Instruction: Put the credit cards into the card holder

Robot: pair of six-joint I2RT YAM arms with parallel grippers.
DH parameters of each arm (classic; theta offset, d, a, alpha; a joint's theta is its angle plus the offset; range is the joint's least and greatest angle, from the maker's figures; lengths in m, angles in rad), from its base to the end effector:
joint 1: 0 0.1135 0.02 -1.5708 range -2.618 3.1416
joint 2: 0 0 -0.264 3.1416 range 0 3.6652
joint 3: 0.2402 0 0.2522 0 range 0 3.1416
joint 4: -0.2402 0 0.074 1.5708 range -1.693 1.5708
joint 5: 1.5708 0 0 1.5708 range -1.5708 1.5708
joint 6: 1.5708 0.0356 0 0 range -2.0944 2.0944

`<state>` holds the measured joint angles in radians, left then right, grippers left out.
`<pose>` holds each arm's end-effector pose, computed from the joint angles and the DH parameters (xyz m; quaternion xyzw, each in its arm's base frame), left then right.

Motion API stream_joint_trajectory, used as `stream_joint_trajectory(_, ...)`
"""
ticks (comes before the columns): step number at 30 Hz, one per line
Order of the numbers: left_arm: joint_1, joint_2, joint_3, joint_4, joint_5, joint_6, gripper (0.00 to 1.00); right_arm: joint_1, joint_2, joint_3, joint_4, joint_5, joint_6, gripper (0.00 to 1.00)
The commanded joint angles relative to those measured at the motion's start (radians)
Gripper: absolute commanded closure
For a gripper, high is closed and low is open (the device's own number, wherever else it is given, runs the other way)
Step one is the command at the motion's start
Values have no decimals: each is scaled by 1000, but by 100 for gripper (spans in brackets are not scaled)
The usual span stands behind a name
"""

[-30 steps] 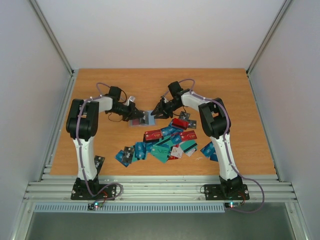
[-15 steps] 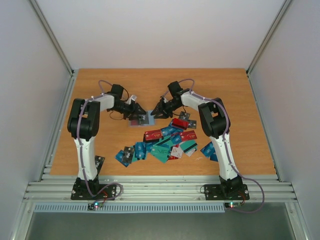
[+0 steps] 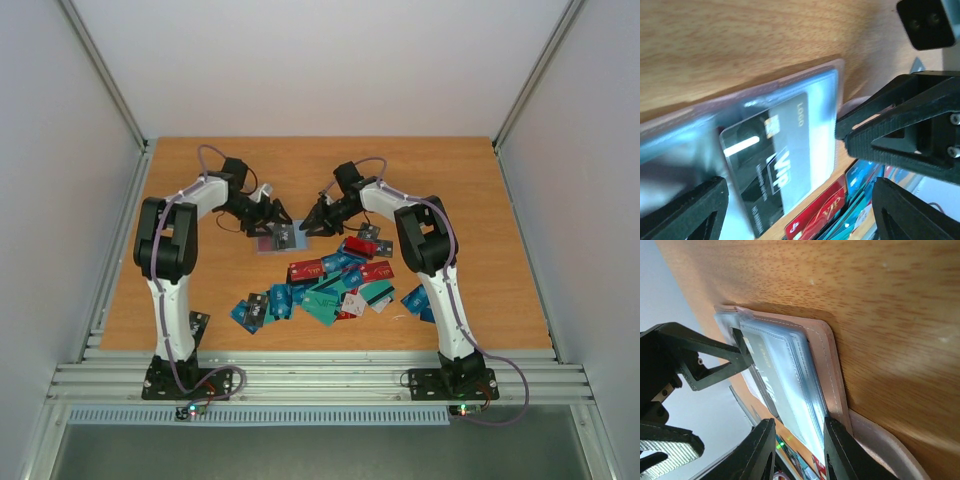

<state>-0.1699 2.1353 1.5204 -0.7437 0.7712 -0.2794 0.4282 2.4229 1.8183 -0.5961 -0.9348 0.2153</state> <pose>0.4067 -0.0949 0.1469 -0.0106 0.9222 -0.3865 0.0123 0.4327 0.2290 0.1087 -0.1757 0.8637 0.4721 0.0158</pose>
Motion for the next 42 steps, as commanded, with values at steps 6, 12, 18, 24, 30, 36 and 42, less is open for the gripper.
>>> stream_joint_trajectory(6,2,-54,-2,-128,-113,57,27,1,53,17,-39,49,-13,72)
stream_joint_trajectory(12,-24,-44,-6,-117,-103,52,37,1,59,22,-37,44,-12,72)
stream_joint_trajectory(18,-51,-23,25,-120,-111,41,43,0,61,24,-39,40,-15,72)
stream_joint_trajectory(24,-69,-3,51,-125,-116,37,45,-1,57,24,-48,40,-24,72)
stream_joint_trajectory(30,-81,17,81,-129,-111,29,46,-4,55,21,-53,39,-30,72)
stream_joint_trajectory(36,-82,-25,74,-181,-251,29,48,-9,50,15,-62,39,-38,72)
stream_joint_trajectory(42,-82,-17,60,-174,-273,14,50,-14,53,14,-62,36,-40,72)
